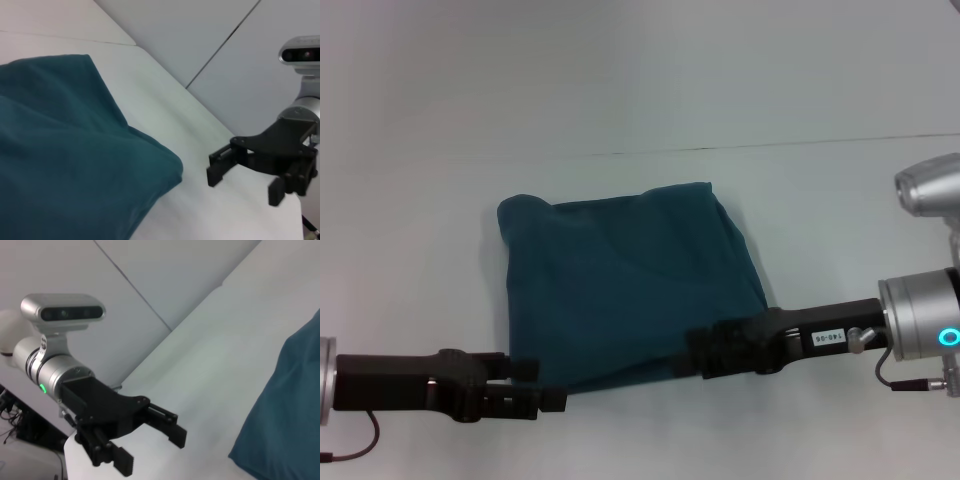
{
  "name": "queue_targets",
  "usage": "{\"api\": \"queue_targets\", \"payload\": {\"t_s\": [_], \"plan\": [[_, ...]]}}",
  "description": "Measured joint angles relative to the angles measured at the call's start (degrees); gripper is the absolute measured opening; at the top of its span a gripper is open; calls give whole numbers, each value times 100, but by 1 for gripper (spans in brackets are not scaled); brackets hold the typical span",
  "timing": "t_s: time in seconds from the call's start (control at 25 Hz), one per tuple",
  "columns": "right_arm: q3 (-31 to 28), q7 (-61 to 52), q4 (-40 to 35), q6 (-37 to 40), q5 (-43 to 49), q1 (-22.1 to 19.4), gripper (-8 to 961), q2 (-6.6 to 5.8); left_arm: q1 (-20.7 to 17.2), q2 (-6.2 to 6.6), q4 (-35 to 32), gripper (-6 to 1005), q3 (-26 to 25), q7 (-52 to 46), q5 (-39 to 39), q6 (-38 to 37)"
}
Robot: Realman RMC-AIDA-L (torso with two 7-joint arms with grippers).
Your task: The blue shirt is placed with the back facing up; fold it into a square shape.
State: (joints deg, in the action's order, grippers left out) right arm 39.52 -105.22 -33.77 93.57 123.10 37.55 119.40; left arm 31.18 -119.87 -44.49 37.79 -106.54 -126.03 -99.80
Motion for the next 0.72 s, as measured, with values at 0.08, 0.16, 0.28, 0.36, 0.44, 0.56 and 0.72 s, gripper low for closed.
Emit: {"api": "queue_targets", "payload": {"t_s": [0.08,0.16,0.28,0.36,0.44,0.56,0.72], "plan": [[119,-1,26,12,11,29,778,-9,3,-1,1,860,-2,-5,0,45],[270,7,26,27,13,26,778,-25,4,-1,3,860,-6,-25,-1,84],[397,43,5,40,19,-14,777,-44,15,3,4,860,-10,-136,-1,90],[424,57,19,45,24,-37,777,-68,28,9,9,860,-10,-211,-1,68],[451,61,23,62,27,-57,777,-83,38,11,11,861,-1,-252,-1,58],[467,62,9,107,29,-87,778,-89,51,6,11,861,24,-297,-1,59],[459,69,30,114,27,-108,778,-92,54,6,11,861,39,-323,-1,65]]}}
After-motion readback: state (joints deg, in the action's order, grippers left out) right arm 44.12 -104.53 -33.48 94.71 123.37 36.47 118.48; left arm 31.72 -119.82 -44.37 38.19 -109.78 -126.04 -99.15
